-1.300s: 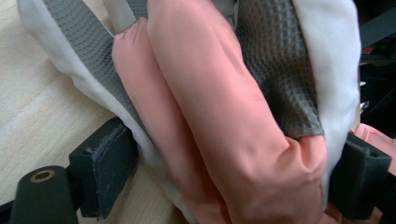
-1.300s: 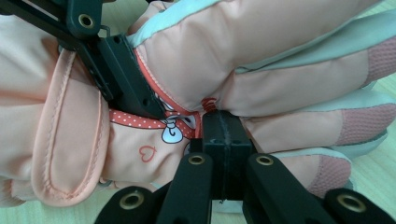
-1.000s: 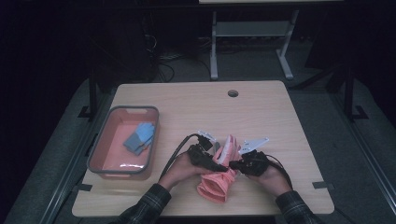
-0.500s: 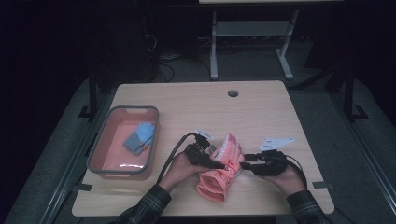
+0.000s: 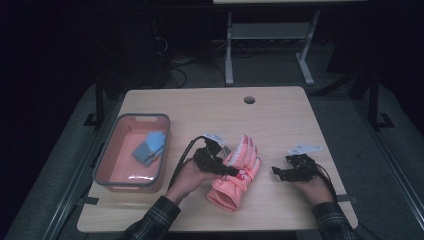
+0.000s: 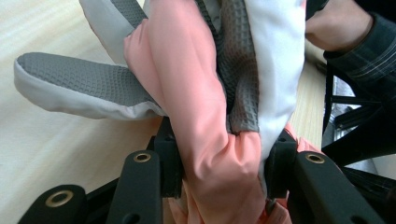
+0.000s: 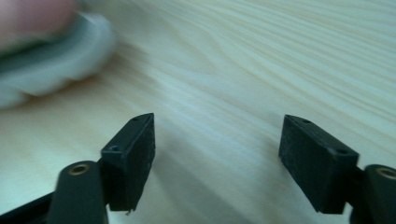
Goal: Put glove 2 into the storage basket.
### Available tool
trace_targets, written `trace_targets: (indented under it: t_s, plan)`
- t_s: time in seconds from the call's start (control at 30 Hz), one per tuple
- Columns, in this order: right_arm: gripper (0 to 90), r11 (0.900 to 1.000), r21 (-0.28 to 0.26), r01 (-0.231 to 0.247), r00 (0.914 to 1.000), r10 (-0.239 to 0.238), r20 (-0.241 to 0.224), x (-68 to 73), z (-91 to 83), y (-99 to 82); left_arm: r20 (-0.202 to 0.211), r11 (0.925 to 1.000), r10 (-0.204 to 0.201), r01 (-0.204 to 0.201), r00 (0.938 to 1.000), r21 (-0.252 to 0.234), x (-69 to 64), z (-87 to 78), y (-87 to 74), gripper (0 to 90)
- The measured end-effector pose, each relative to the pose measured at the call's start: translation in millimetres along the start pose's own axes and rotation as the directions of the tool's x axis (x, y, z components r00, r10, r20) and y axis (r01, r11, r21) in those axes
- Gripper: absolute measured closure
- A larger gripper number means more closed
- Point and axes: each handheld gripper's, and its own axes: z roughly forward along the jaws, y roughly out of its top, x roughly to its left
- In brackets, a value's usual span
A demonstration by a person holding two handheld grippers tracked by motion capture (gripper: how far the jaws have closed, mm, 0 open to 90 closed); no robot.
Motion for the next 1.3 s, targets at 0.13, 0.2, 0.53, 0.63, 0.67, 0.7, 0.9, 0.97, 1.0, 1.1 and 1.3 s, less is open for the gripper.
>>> trace_targets:
  t_s: [0.13, 0.2, 0.53, 0.63, 0.67, 0.7, 0.9, 0.97, 1.0, 1.1, 1.3]
  plan:
    - [21.8, 0.9999, -0.011, 0.007, 0.9996, -0.007, 0.026, 1.4, 3.4, 0.1, -0.011, 0.9999, 0.012, -0.012, 0.9999, -0.007, 0.0, -12.5, 4.9, 58.6]
    - [18.3, 0.9995, -0.027, 0.013, 0.9988, -0.012, 0.048, 2.6, 5.0, -0.7, -0.021, 0.9998, 0.009, -0.010, 0.9997, -0.018, -0.6, -20.6, 7.9, 58.6]
    - [13.2, 0.9994, -0.034, 0.002, 0.9998, -0.001, 0.022, 0.4, 7.7, -2.4, -0.076, 0.9991, 0.011, -0.014, 0.9971, -0.041, 2.9, -62.0, 17.4, 58.3]
    - [12.9, 0.9995, -0.032, 0.003, 0.9998, -0.002, 0.021, 0.4, 7.6, -2.3, -0.089, 0.9990, 0.006, -0.010, 0.9961, -0.044, 5.0, -74.5, 18.7, 58.2]
    - [12.9, 0.9995, -0.031, 0.003, 0.9998, -0.003, 0.021, 0.4, 7.6, -2.3, -0.090, 0.9987, 0.001, -0.005, 0.9959, -0.050, 5.9, -78.9, 18.9, 58.2]
    - [12.9, 0.9995, -0.032, 0.003, 0.9998, -0.002, 0.021, 0.4, 7.7, -2.3, -0.093, 0.9986, -0.006, 0.002, 0.9956, -0.053, 6.3, -83.4, 19.1, 58.2]
    - [12.9, 0.9995, -0.033, 0.002, 0.9998, -0.002, 0.021, 0.5, 7.8, -2.3, -0.129, 0.9977, -0.024, 0.016, 0.9914, -0.066, 11.7, -115.2, 19.7, 58.2]
    - [12.9, 0.9994, -0.033, 0.002, 0.9998, -0.001, 0.021, 0.5, 7.8, -2.3, -0.144, 0.9965, -0.037, 0.025, 0.9889, -0.080, 14.2, -126.7, 18.9, 58.1]
    - [12.9, 0.9995, -0.033, 0.002, 0.9998, -0.002, 0.021, 0.5, 7.8, -2.3, -0.147, 0.9964, -0.038, 0.026, 0.9884, -0.081, 15.9, -132.7, 18.1, 58.1]
    - [12.9, 0.9994, -0.033, 0.002, 0.9998, -0.001, 0.021, 0.5, 7.8, -2.3, -0.163, 0.9944, -0.059, 0.044, 0.9849, -0.096, 21.1, -149.2, 14.6, 58.1]
    - [12.9, 0.9994, -0.033, 0.002, 0.9998, -0.002, 0.021, 0.5, 7.8, -2.3, -0.192, 0.9872, -0.108, 0.082, 0.9754, -0.136, 33.4, -183.0, 0.0, 57.7]
